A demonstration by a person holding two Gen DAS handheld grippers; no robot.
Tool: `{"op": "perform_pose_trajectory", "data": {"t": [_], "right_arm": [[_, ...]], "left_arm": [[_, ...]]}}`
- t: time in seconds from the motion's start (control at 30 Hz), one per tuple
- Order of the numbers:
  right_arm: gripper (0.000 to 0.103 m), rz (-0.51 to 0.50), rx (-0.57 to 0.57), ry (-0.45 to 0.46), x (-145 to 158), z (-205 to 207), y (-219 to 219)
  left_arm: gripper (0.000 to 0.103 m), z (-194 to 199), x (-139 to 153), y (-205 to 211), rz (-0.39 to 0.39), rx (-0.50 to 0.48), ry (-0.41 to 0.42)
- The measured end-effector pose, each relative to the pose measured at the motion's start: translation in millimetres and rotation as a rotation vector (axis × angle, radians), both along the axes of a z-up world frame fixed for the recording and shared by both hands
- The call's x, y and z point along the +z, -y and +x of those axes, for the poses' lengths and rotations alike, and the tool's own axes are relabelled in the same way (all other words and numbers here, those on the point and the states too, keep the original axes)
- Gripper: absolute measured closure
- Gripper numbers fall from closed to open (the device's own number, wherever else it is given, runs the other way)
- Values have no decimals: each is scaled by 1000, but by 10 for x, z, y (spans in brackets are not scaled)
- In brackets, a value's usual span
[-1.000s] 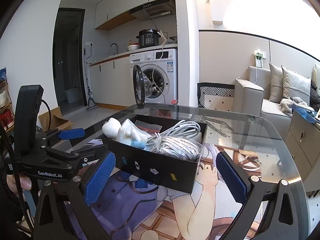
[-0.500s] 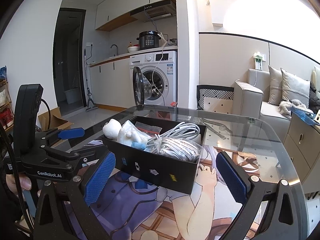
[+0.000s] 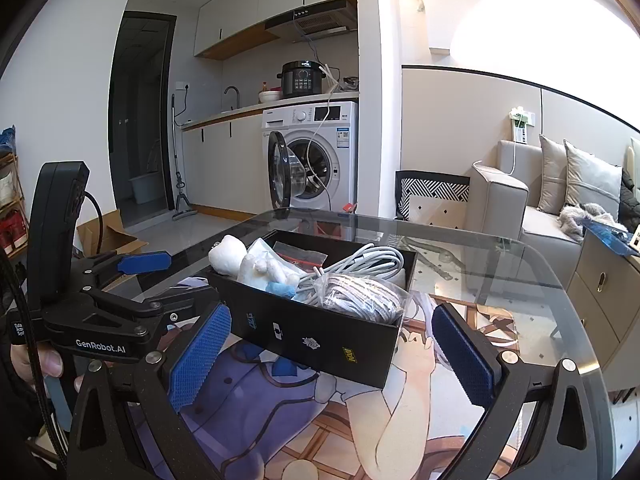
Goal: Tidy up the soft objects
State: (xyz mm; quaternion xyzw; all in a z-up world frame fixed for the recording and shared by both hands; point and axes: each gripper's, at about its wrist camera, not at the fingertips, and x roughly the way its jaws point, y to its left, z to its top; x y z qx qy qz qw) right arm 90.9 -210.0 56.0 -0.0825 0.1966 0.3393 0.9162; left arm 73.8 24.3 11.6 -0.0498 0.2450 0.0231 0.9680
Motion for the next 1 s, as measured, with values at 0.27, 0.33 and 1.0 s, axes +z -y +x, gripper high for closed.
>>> {"op": "perform_pose_trajectory", "data": {"t": [0.27, 0.33, 1.0], "right_arm": [[1, -2, 1, -1, -3, -6, -8], [1, 0, 2, -1, -4, -4, -7], [1, -1, 2, 0, -5, -7, -12]], "left_arm": [[0, -3, 2, 2, 1, 1, 0], [0, -5, 2, 2, 0, 0, 1], [0, -28, 33, 35, 9, -10, 15]]}}
